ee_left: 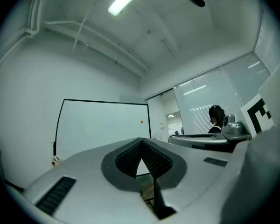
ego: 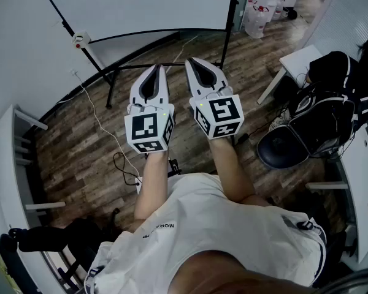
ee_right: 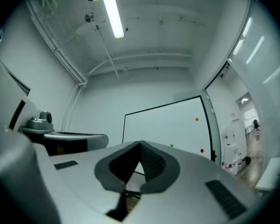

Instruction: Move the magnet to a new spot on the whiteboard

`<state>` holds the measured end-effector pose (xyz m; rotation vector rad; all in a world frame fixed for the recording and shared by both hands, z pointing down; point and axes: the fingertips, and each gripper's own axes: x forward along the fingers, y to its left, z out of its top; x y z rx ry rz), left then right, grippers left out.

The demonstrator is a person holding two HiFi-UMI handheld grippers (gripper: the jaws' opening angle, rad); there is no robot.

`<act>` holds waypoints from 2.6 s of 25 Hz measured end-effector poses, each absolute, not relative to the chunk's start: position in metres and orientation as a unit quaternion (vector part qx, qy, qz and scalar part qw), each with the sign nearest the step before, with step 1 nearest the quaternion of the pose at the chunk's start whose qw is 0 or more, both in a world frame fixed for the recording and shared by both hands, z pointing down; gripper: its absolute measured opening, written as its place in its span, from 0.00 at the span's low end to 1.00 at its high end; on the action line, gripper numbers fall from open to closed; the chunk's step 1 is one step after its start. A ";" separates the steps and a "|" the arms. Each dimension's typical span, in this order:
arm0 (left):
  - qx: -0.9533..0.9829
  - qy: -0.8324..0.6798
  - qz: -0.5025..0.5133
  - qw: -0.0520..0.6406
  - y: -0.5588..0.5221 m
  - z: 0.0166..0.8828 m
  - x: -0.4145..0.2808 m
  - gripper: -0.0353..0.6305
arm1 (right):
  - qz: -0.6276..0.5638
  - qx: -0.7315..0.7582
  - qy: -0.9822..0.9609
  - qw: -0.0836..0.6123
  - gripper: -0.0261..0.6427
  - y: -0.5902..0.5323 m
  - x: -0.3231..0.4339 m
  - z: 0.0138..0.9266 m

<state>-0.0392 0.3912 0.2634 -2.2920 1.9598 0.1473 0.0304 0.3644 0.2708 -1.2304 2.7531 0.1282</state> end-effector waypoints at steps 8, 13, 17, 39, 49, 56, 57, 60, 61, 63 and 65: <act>-0.755 0.650 0.050 0.063 0.390 0.263 -0.028 0.06 | 0.043 -0.401 0.913 0.059 0.06 0.362 0.040 0.271; -0.754 0.653 0.049 0.063 0.389 0.265 -0.018 0.06 | 0.045 -0.390 0.918 0.051 0.06 0.360 0.046 0.273; -0.745 0.662 0.049 0.062 0.384 0.267 -0.008 0.06 | 0.020 -0.361 0.931 0.045 0.06 0.357 0.050 0.282; -0.731 0.679 0.046 0.045 0.294 0.307 0.006 0.06 | 0.000 -0.371 0.927 0.051 0.06 0.260 0.084 0.319; -0.745 0.663 0.057 0.042 0.174 0.292 -0.043 0.06 | 0.019 -0.398 0.916 0.051 0.06 0.151 0.039 0.301; -0.758 0.648 0.057 0.040 0.109 0.286 -0.074 0.06 | 0.019 -0.414 0.909 0.054 0.06 0.086 0.007 0.292; -0.760 0.646 0.057 0.041 0.101 0.285 -0.081 0.06 | 0.019 -0.416 0.908 0.054 0.06 0.078 0.001 0.292; -0.762 0.644 0.061 0.040 0.078 0.286 -0.102 0.06 | 0.023 -0.422 0.905 0.050 0.06 0.058 -0.018 0.293; -0.762 0.643 0.063 0.038 0.071 0.287 -0.107 0.06 | 0.025 -0.425 0.903 0.049 0.06 0.052 -0.022 0.293; -0.765 0.640 0.066 0.033 0.058 0.289 -0.111 0.06 | 0.027 -0.431 0.901 0.046 0.06 0.042 -0.026 0.293; -0.768 0.636 0.066 0.030 0.047 0.291 -0.112 0.06 | 0.026 -0.434 0.900 0.042 0.06 0.033 -0.028 0.294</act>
